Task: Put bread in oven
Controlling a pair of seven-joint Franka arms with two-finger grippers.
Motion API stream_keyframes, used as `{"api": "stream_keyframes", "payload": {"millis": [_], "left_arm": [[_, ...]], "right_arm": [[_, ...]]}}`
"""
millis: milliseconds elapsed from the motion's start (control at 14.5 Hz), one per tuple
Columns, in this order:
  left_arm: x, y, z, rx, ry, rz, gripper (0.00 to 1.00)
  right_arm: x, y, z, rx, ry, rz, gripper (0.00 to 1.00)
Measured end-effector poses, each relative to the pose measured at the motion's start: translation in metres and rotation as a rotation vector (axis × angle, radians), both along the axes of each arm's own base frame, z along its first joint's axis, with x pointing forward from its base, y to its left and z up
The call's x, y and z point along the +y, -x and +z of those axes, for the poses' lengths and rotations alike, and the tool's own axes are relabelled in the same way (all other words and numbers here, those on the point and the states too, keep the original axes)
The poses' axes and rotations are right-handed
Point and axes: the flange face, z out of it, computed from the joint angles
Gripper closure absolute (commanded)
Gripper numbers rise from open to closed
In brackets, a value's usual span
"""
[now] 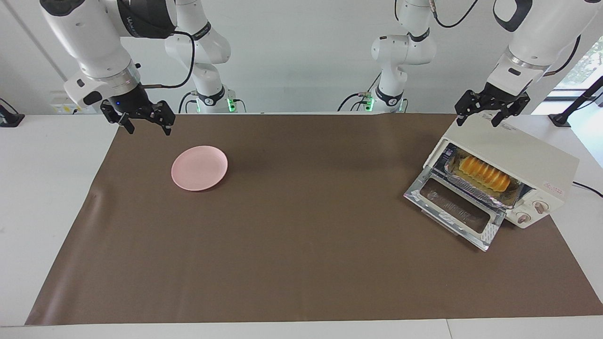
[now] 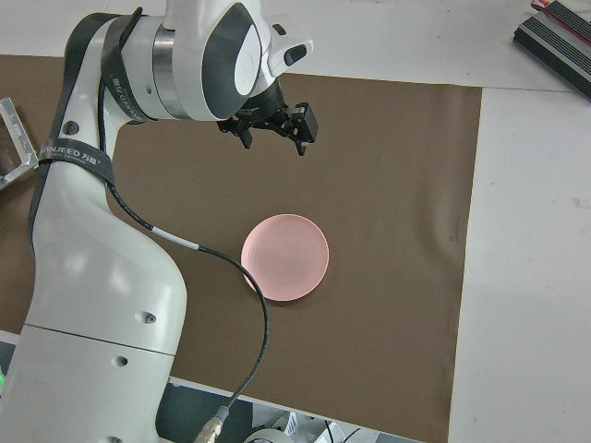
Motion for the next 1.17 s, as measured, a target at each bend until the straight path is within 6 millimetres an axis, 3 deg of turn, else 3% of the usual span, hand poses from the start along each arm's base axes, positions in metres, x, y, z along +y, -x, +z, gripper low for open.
{"api": "stream_keyframes", "payload": {"millis": [413,757,1171], "left_arm": [[-0.002,0.000,-0.003,0.003,0.001,-0.004,0.00],[-0.013,0.001,-0.018,0.034,-0.001,-0.026,0.00],[-0.022,0.001,-0.020,0.032,-0.001,-0.041,0.00]], "right_arm": [[0.000,0.000,0.000,0.000,0.000,0.000,0.00],[0.000,0.000,0.000,0.000,0.000,0.000,0.00],[0.000,0.000,0.000,0.000,0.000,0.000,0.00]]}}
